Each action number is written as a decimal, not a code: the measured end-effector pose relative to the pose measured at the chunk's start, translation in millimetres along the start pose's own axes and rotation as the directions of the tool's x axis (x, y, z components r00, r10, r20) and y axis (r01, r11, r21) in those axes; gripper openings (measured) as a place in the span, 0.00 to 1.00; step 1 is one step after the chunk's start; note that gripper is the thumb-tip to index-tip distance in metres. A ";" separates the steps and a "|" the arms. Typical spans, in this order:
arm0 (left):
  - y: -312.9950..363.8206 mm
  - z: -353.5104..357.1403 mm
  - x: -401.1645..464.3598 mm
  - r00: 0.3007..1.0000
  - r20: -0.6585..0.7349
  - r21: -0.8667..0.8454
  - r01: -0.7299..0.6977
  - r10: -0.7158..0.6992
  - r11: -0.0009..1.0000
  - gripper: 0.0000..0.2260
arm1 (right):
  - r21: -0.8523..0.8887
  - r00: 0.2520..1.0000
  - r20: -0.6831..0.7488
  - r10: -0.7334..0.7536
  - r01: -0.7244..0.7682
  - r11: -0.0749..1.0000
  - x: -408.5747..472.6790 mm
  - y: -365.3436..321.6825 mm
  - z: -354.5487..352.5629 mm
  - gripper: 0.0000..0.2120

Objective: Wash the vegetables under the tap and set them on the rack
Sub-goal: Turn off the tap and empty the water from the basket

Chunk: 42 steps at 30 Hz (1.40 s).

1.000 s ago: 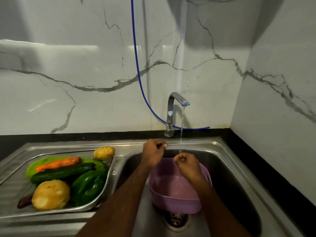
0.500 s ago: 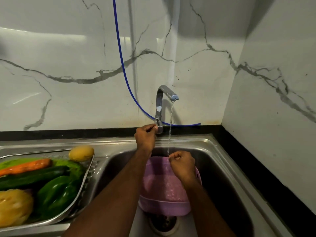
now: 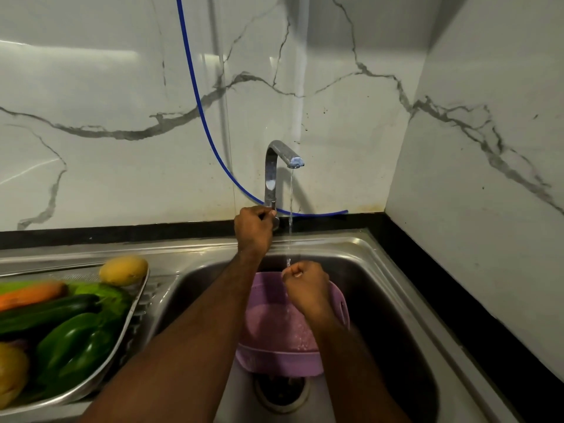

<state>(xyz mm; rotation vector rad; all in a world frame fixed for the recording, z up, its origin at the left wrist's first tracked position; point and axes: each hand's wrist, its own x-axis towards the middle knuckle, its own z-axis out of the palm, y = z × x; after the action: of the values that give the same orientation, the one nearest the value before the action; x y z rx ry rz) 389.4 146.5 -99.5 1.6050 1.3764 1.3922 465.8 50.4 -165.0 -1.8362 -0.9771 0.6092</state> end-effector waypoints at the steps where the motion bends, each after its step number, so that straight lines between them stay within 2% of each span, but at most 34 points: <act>1: 1.8 -3.8 0.6 0.999 0.032 0.035 -0.006 0.005 0.999 0.07 | -0.002 1.000 0.003 -0.007 0.007 1.000 -1.1 -0.5 1.1 0.07; 4: 3.8 -18.1 -6.0 0.989 0.146 0.109 -0.031 0.014 0.994 0.07 | -0.030 1.000 0.011 0.001 -0.001 1.000 0.1 1.1 -8.3 0.09; 6: -7.8 -28.2 -25.5 0.978 0.206 0.230 -0.026 -0.022 0.973 0.07 | -0.101 0.999 0.011 0.035 -0.034 0.994 6.5 5.1 -23.6 0.09; 7: -18.9 -33.8 -38.5 0.978 0.199 0.302 0.001 -0.064 0.953 0.08 | -0.151 0.998 -0.008 0.060 -0.060 0.987 11.7 9.1 -31.9 0.08; 10: -54.3 -60.1 -71.3 0.967 0.054 0.467 0.194 -0.247 0.863 0.10 | -0.351 0.990 -0.090 0.106 -0.131 0.927 23.3 20.4 -57.0 0.07; 13: -77.6 -86.8 -88.2 0.907 0.041 0.546 0.330 -0.418 0.770 0.14 | -0.514 0.986 -0.087 0.145 -0.169 0.841 24.0 33.3 -72.9 0.13; 16: -92.0 -100.1 -98.5 0.849 0.192 0.473 0.359 -0.492 0.805 0.15 | -0.583 0.979 -0.040 0.201 -0.186 0.791 16.6 40.5 -76.2 0.17; 18: -94.0 -101.6 -105.9 0.760 0.336 0.366 0.438 -0.556 0.821 0.12 | -0.579 0.979 -0.034 0.201 -0.183 0.794 12.3 39.9 -77.1 0.16; 20: -91.4 -103.0 -107.5 0.675 0.423 0.293 0.530 -0.605 0.796 0.12 | -0.582 0.981 -0.021 0.195 -0.170 0.795 9.0 38.6 -76.8 0.16; 23: -90.2 -101.5 -108.1 0.657 0.451 0.239 0.564 -0.605 0.790 0.11 | -0.627 0.977 -0.019 0.212 -0.177 0.759 1.0 40.3 -76.5 0.17; 26: -87.3 -104.6 -110.4 0.682 0.453 0.180 0.561 -0.575 0.808 0.10 | -0.634 0.972 0.015 0.235 -0.173 0.754 -9.2 41.2 -76.6 0.17; 30: -82.6 -111.1 -111.2 0.743 0.409 0.048 0.563 -0.531 0.825 0.07 | -0.503 0.962 0.027 0.271 -0.221 0.835 -15.7 45.5 -85.7 0.18; 33: -74.1 -117.8 -114.7 0.786 0.391 -0.042 0.535 -0.479 0.844 0.10 | -0.326 0.952 0.026 0.304 -0.279 0.903 -20.9 52.6 -92.5 0.32; 34: -72.2 -119.3 -116.9 0.801 0.389 -0.057 0.514 -0.455 0.856 0.11 | -0.243 0.945 0.028 0.326 -0.310 0.919 -25.1 55.6 -96.1 0.33; 38: -64.2 -123.6 -119.6 0.855 0.405 -0.061 0.377 -0.322 0.924 0.14 | 0.087 0.924 0.048 0.380 -0.382 0.920 -43.5 58.0 -111.6 0.32; 42: -55.8 -134.1 -123.7 0.896 0.378 -0.037 0.266 -0.234 0.963 0.11 | 0.267 0.942 0.082 0.326 -0.336 0.903 -62.3 53.8 -118.5 0.23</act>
<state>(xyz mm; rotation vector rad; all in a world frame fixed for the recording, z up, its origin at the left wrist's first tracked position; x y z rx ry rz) 256.1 21.4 -153.9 1.4792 1.2243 0.9264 538.8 -74.0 -161.5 -1.7509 -0.5653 0.9398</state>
